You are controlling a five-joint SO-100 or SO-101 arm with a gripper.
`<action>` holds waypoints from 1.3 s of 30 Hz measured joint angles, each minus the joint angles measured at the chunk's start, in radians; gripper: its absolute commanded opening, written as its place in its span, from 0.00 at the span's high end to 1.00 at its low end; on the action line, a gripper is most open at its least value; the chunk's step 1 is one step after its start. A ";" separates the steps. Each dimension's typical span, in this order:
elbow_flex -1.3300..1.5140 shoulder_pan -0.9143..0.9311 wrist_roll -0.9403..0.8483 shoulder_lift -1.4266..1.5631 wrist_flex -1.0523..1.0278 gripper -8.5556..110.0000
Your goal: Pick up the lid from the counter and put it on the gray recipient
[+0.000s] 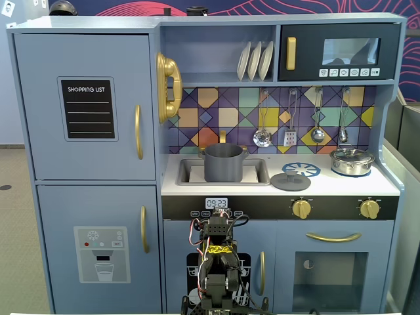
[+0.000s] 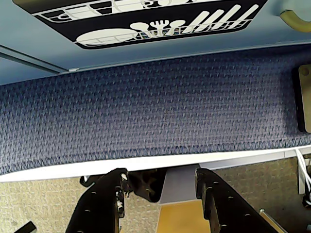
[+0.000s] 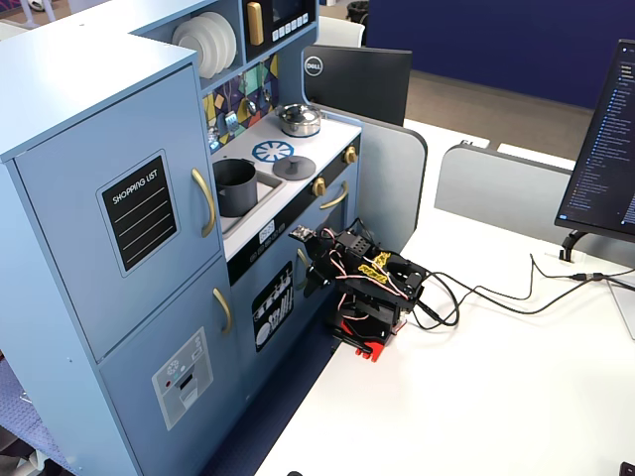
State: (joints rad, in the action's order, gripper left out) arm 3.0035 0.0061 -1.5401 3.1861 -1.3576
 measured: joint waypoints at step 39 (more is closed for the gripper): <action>-0.514 0.495 0.025 -0.209 0.724 0.88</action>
State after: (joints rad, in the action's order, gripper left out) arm 2.4897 0.5016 -1.5156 2.9775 -0.6335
